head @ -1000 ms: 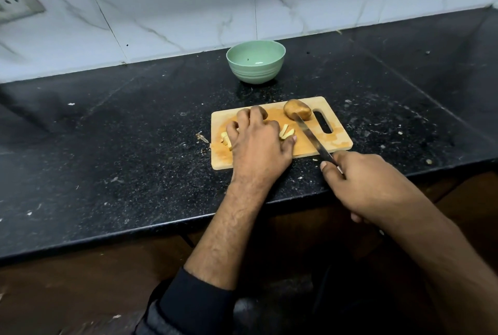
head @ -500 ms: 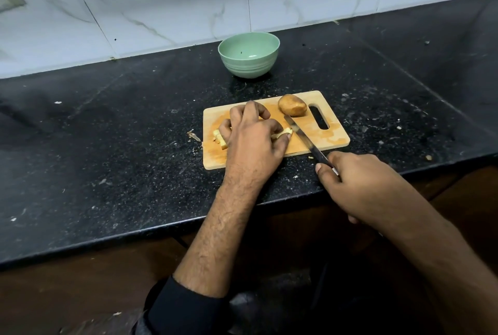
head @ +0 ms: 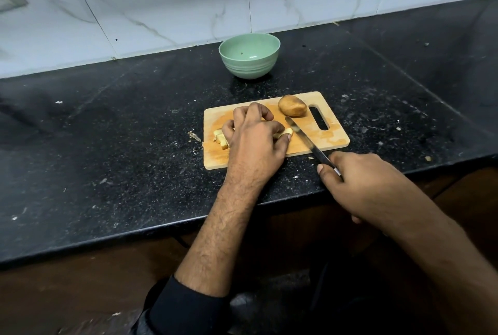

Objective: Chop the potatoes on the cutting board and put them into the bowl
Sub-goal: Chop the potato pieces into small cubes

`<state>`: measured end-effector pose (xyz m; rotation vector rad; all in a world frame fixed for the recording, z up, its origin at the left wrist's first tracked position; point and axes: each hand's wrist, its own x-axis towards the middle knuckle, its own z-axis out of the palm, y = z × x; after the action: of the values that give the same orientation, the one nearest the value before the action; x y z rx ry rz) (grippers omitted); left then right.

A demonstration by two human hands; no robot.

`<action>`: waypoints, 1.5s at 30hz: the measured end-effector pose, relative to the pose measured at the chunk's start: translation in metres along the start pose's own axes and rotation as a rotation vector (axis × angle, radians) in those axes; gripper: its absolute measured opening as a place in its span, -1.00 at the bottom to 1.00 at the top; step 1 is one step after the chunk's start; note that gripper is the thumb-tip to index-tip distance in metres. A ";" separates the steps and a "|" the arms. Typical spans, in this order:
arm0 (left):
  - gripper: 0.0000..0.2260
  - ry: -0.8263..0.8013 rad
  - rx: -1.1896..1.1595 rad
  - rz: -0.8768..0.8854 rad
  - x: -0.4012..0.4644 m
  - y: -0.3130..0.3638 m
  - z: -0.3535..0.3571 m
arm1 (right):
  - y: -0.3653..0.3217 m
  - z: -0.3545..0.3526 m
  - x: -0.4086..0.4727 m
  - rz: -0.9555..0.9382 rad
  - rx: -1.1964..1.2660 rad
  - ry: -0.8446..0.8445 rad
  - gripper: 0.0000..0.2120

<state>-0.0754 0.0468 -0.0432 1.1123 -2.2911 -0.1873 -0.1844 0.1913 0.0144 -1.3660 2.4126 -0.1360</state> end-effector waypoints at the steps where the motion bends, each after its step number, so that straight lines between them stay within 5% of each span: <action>1: -0.76 0.004 0.003 0.001 0.000 0.000 0.000 | -0.001 -0.001 0.000 0.001 -0.004 0.000 -0.71; 14: -0.84 -0.015 -0.022 -0.025 0.000 0.002 -0.004 | -0.006 0.003 0.004 -0.022 -0.131 0.000 -0.79; 22: -0.83 -0.023 -0.032 -0.055 0.003 0.001 -0.002 | 0.000 0.000 -0.001 -0.057 -0.061 -0.155 -0.80; 36: -0.72 0.033 -0.046 -0.058 -0.003 -0.004 -0.002 | -0.001 -0.008 -0.025 -0.038 -0.011 0.046 -0.71; 45: -0.83 0.002 -0.061 -0.094 -0.002 -0.005 -0.004 | -0.017 -0.001 -0.001 -0.050 -0.083 -0.034 -0.74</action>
<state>-0.0688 0.0460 -0.0422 1.1888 -2.2176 -0.2905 -0.1705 0.1831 0.0201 -1.4540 2.3814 -0.0259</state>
